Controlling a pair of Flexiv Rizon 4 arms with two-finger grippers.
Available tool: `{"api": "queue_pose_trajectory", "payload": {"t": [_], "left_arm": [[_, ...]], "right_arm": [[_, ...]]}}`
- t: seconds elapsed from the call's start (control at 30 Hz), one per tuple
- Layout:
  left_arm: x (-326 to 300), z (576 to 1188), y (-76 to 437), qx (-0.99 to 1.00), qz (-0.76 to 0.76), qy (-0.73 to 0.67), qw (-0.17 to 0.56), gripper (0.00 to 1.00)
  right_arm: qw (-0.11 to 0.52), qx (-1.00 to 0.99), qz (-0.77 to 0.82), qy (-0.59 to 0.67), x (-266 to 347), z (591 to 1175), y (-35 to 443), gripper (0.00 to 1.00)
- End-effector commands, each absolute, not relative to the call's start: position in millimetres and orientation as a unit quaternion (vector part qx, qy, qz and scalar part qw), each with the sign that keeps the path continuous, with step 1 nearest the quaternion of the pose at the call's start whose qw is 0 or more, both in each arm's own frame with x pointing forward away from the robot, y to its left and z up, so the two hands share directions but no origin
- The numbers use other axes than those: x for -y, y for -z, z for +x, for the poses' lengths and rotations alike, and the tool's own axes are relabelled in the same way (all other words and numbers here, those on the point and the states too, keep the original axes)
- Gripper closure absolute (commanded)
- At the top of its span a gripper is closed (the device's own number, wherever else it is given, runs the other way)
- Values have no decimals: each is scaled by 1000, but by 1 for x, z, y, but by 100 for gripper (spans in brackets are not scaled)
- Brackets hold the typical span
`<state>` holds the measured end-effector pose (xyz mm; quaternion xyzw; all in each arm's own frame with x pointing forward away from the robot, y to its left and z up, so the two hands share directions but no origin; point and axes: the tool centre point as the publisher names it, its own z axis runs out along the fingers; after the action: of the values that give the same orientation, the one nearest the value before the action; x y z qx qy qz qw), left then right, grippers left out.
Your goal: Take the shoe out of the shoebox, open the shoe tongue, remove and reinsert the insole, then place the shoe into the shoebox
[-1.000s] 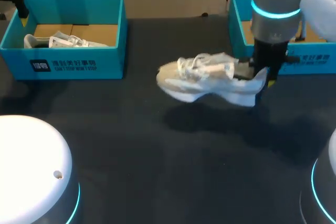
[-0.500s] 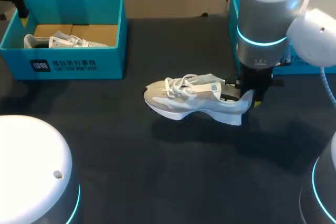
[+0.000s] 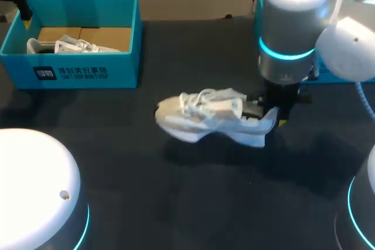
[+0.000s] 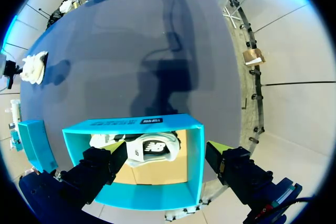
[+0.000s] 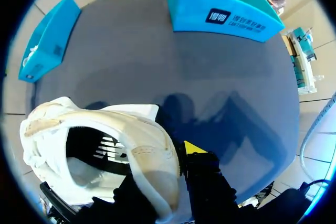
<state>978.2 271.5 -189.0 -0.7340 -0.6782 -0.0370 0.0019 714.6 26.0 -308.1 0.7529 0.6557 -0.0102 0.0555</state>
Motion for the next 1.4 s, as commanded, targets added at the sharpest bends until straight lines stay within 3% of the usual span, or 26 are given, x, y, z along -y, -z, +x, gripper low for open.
{"api": "queue_pose_trajectory", "payload": {"t": [0.03, 1.4], "left_arm": [[-271, 976, 188, 678, -734, 39, 2, 0], [-271, 976, 188, 678, -734, 39, 2, 0]], "right_arm": [[75, -658, 749, 20, -51, 703, 322, 100], [72, -648, 757, 43, -108, 664, 386, 100]]}}
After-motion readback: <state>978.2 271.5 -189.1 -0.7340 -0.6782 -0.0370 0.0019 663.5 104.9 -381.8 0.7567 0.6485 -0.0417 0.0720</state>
